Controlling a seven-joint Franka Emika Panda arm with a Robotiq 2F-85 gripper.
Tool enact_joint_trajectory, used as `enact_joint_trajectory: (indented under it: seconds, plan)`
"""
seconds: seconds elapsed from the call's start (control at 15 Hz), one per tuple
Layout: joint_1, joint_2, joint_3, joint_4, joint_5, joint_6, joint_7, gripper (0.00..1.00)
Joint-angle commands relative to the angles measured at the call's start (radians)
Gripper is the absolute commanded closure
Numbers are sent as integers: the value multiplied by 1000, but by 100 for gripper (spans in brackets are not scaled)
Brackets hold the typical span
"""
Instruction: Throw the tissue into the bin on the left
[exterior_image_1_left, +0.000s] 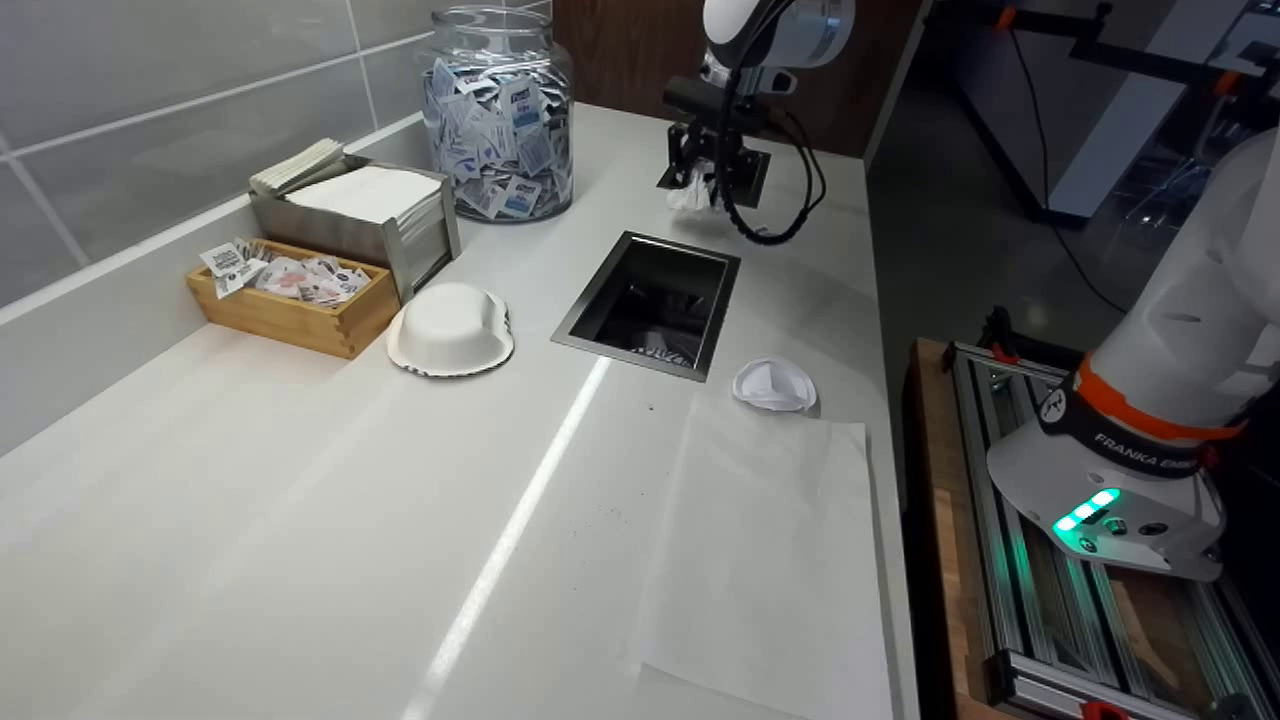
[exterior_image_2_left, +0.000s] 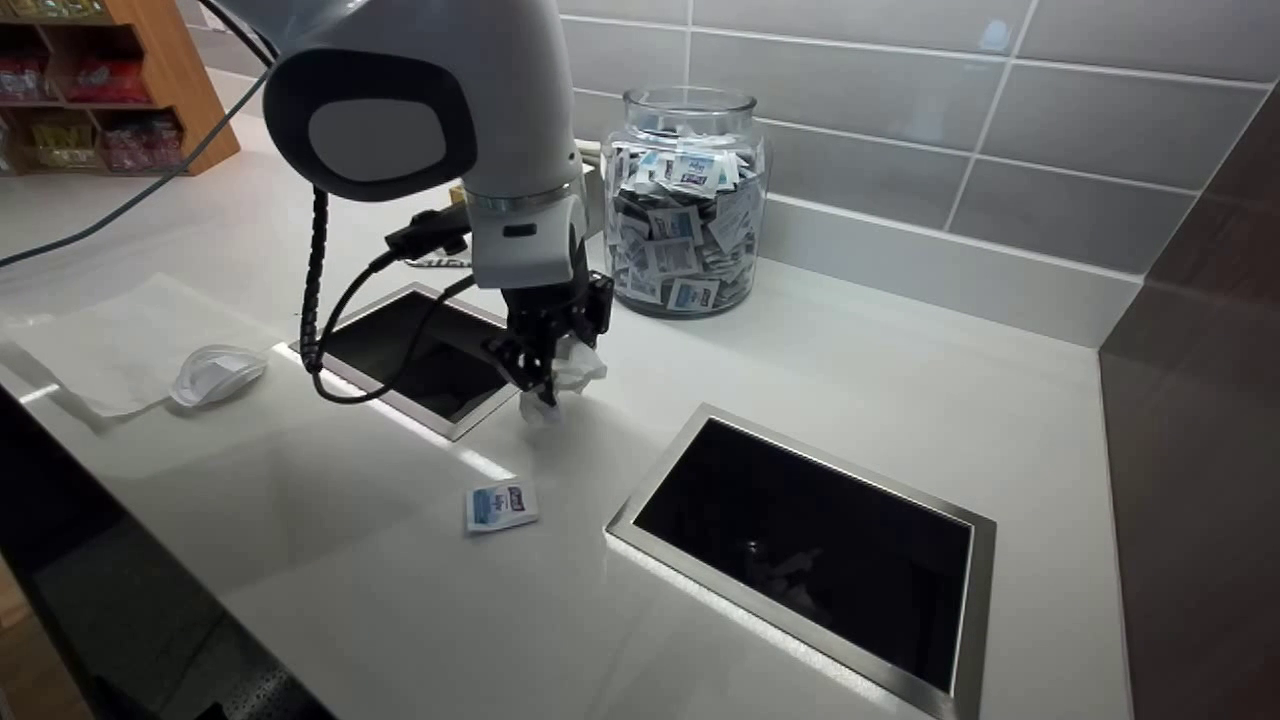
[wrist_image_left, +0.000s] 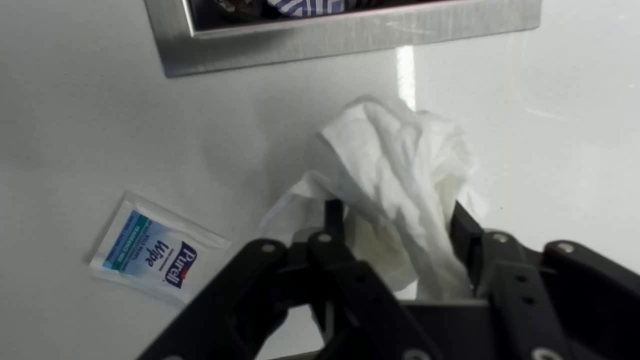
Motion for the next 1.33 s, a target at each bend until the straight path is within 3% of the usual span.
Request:
enact_joint_trajectory:
  seconds: [0.0,0.2,0.6,1.07,1.13,1.27]
  plan:
    - [19,-73,-18,-59,-45,17,32,16]
    - [17,-93,-11,-73,-60,9,35,0]
    - [4,-39,11,-61,-35,-4,-35,0]
    - [19,57,1,-22,-104,7,-66,0]
    - [19,67,-1,-17,-105,8,-70,25]
    - [20,78,-4,-12,-113,10,-76,35]
